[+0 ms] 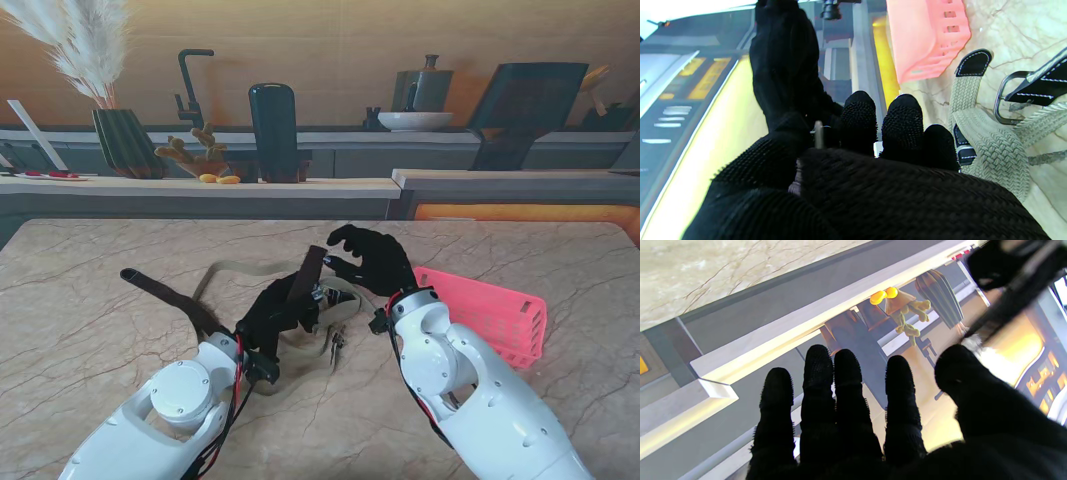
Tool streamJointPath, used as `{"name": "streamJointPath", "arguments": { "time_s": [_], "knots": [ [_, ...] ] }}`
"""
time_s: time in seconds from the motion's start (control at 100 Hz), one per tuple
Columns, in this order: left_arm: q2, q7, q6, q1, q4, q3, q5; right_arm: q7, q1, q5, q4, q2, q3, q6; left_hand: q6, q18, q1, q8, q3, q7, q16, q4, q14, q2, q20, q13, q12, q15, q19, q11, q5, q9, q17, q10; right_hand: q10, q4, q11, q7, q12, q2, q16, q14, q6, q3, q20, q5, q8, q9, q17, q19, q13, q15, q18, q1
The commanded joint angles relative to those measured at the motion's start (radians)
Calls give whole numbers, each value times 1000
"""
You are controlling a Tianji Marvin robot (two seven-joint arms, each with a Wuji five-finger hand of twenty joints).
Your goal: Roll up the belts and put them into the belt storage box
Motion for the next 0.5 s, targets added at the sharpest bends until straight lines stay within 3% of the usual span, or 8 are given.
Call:
{"name": "streamJointPath", "arguments": {
  "time_s": [0.0, 0.08, 0.16, 0.22, 0.31, 0.39, 0.46, 0.49],
  "knots": [
    [-4, -8, 8, 15, -20, -9, -5, 2, -7, -15, 8, 11, 7, -17, -32, 12, -32, 28, 74, 71, 13, -17, 16, 12, 23, 38, 6, 30, 54, 33, 24, 35, 13, 11, 14, 28, -23, -42, -5, 21, -14, -4, 18, 21, 25, -57, 17, -44, -14, -20, -31, -18, -5, -49],
    [-5, -10, 17, 19, -26, -14, -17, 2, -8, -39, 12, 17, 14, -38, -30, 16, -59, 35, 121, 79, 9, -13, 17, 1, 20, 43, 5, 36, 57, 40, 29, 40, 15, 12, 16, 29, -30, -69, -7, 18, -19, -8, 24, 9, 25, -99, 18, -80, -13, -22, -38, -30, -11, -73],
    [-6, -10, 27, 24, -33, -18, -29, -4, -7, -63, 18, 21, 21, -70, -32, 17, -62, 42, 127, 81, 10, -13, 21, 2, 19, 39, 6, 37, 57, 42, 27, 37, 11, 13, 17, 34, -36, -91, -11, -15, -24, -16, -12, 15, 27, -155, 33, -143, -10, -30, -49, -47, -23, -77],
    [-7, -10, 43, 30, -43, -21, -44, -26, -3, -104, 31, 25, 24, -110, -28, 22, -64, 43, 132, 81, 10, -13, 27, 0, 19, 37, 6, 36, 56, 41, 30, 38, 6, 18, 14, 29, -28, -78, -15, -54, -24, -25, -68, 55, 32, -202, 61, -184, -3, -34, -52, -47, -33, -65],
    [-8, -19, 74, 37, -56, -29, -78, -75, 8, -186, 59, 34, 27, -190, -22, 27, -72, 45, 138, 78, 4, -17, 39, 2, 18, 40, -4, 27, 58, 27, 36, 47, 6, 33, -5, 11, -17, -20, -29, -121, -33, -46, -220, 156, 35, -292, 87, -247, 4, -42, -59, -52, -56, -50],
    [-9, -29, 100, 41, -64, -36, -103, -130, 22, -264, 85, 44, 24, -258, -9, 35, -43, 52, 71, 80, -7, -31, 57, 29, 14, 47, -20, 24, 66, 13, 51, 64, 8, 47, -25, -1, 1, 34, -38, -139, -44, -67, -304, 213, 30, -355, 82, -272, 12, -40, -57, -50, -74, -23],
    [-7, -49, 124, 41, -68, -42, -121, -171, 34, -311, 102, 50, 16, -302, 1, 44, 29, 80, -84, 77, -23, -31, 64, 91, 5, 58, -33, 31, 82, 11, 69, 78, 15, 55, -39, -7, 18, 31, -43, -139, -50, -79, -314, 240, 26, -367, 58, -283, 13, -37, -59, -48, -84, 22],
    [-6, -61, 135, 41, -69, -45, -129, -182, 38, -328, 107, 53, 13, -315, 5, 46, 37, 86, -106, 78, -25, -30, 67, 106, 4, 63, -35, 33, 86, 13, 75, 83, 18, 56, -44, -10, 23, 22, -46, -135, -53, -83, -314, 246, 24, -369, 48, -285, 13, -36, -59, -49, -87, 38]
  ]
}}
